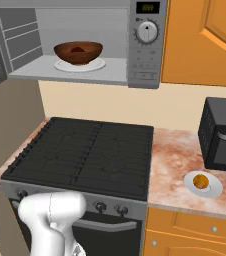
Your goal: Remove the orange from the bowl and place it on the small plate. Then place the bowl with only the steak in the microwave, close the door, and press the start button to microwave the steak.
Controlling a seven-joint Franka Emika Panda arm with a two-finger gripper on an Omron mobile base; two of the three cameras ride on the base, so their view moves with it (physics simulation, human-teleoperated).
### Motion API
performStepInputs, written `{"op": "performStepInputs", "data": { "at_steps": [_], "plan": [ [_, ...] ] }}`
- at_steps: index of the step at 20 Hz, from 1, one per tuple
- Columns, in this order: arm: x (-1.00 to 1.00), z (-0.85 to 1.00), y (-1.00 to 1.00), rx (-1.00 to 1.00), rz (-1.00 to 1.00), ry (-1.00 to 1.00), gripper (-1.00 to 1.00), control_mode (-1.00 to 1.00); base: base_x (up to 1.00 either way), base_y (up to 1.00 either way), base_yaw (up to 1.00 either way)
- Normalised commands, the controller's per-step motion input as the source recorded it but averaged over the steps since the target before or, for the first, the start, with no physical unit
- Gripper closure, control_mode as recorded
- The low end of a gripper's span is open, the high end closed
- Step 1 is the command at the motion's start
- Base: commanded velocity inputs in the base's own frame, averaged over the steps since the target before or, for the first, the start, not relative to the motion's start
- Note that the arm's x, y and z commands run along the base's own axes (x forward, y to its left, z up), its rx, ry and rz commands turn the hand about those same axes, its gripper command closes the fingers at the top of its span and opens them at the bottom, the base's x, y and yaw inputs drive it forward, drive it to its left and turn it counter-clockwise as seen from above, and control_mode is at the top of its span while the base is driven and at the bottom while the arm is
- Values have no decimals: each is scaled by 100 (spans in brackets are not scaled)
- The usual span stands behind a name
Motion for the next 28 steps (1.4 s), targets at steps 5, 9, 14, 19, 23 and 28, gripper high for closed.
{"op": "performStepInputs", "data": {
  "at_steps": [5, 9, 14, 19, 23, 28],
  "plan": [
    [-72, -38, 35, -1, 0, 0, -100, -100, 0, 0, 0],
    [-4, -79, 56, -5, 6, 3, -100, -100, 0, 0, 0],
    [0, -76, 76, -1, 12, 1, -100, -100, 0, 0, 0],
    [0, -38, 100, 0, 16, 1, -100, -100, 0, 0, 0],
    [-2, -1, 100, 0, 8, 2, -100, -100, 0, 0, 0],
    [0, 10, 96, 0, 1, 1, -100, -100, 0, 0, 0]
  ]
}}
